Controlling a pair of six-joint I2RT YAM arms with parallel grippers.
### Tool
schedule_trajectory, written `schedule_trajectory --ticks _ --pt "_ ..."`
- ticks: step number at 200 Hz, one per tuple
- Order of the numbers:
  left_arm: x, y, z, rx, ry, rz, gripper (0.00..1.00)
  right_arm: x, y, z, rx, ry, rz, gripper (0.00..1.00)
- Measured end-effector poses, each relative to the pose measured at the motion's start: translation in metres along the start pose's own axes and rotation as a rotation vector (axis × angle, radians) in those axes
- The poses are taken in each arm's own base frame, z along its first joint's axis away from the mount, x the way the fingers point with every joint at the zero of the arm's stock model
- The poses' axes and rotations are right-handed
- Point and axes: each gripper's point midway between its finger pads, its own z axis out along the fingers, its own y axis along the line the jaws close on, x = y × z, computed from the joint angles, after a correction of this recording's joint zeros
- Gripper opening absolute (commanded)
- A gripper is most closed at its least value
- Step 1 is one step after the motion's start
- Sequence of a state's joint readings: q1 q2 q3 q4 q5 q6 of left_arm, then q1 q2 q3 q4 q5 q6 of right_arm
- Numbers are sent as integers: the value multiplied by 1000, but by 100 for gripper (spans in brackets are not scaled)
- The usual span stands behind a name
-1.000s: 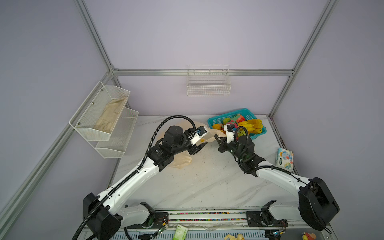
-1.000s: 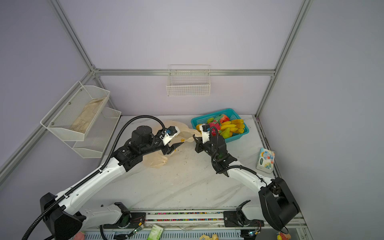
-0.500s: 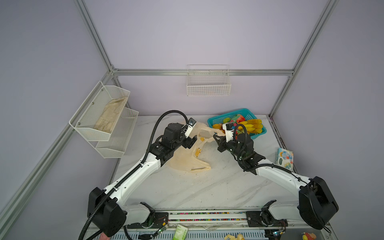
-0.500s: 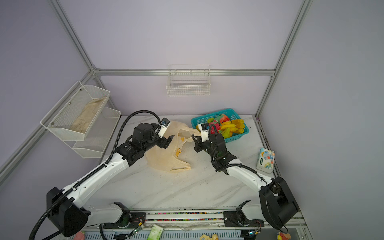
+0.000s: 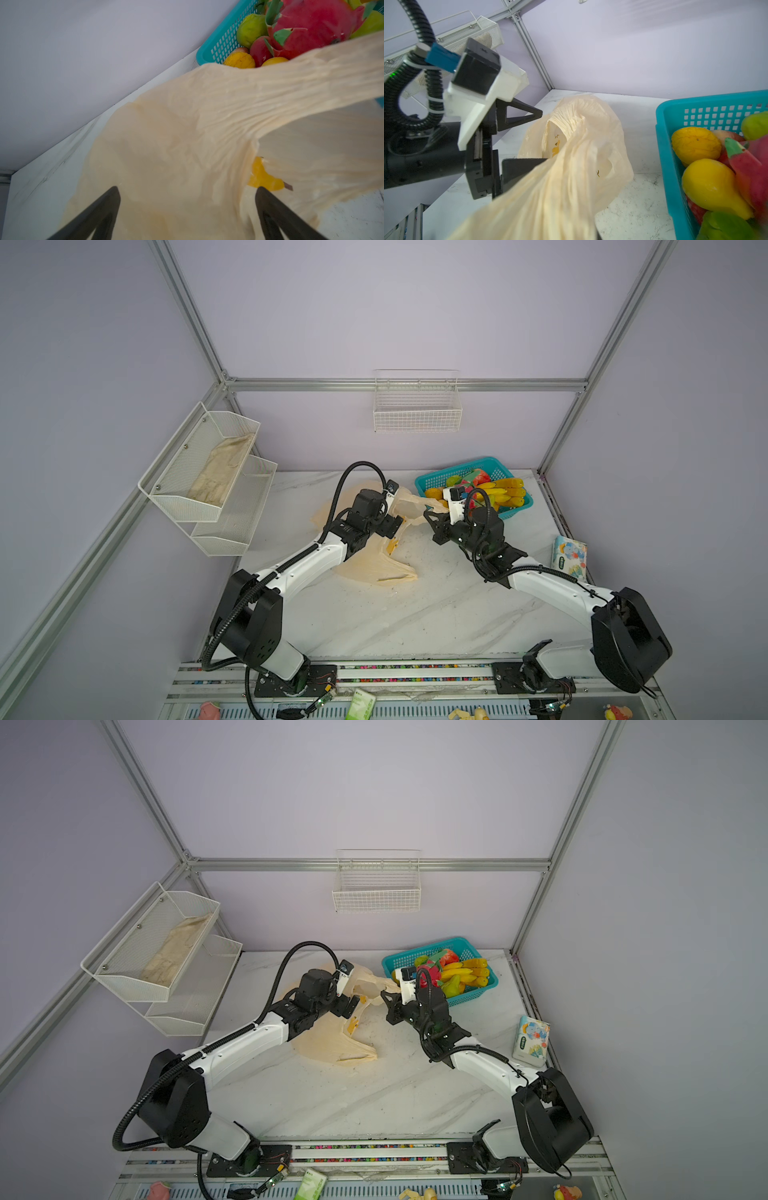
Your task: Place the fake fruits into the plastic bag and tie a complex knot
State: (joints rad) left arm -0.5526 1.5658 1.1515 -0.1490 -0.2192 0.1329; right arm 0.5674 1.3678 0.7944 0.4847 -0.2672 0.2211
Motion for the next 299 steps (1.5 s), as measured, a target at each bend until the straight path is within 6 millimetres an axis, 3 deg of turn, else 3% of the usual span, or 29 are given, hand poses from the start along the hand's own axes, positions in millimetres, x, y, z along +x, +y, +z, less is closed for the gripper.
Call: schedule_trajectory --ticks 31,63,91,130,160,189,223,262,299 --pt "20 8 18 -84 62 -13 82 0 -9 0 49 -3 21 0" --pt "22 23 16 -172 70 -37 63 2 -19 3 103 4 43 0" --pt "19 28 15 -197 59 -58 31 3 -23 11 118 15 49 0" --pt "25 27 14 -193 85 -37 0 -1 -27 11 144 10 40 0" --pt "38 18 14 -114 137 -62 0 -17 -37 21 214 0 5 0" --pt "42 18 2 8 159 -238 0 -28 -59 44 330 18 -43 29" --pt "21 36 -12 83 146 -471 0 -9 -69 47 357 83 -67 51" --pt "5 34 -21 189 154 -667 0 20 -49 13 249 137 -89 76" --pt "12 38 -25 265 203 -826 0 26 -28 -37 174 108 -100 87"
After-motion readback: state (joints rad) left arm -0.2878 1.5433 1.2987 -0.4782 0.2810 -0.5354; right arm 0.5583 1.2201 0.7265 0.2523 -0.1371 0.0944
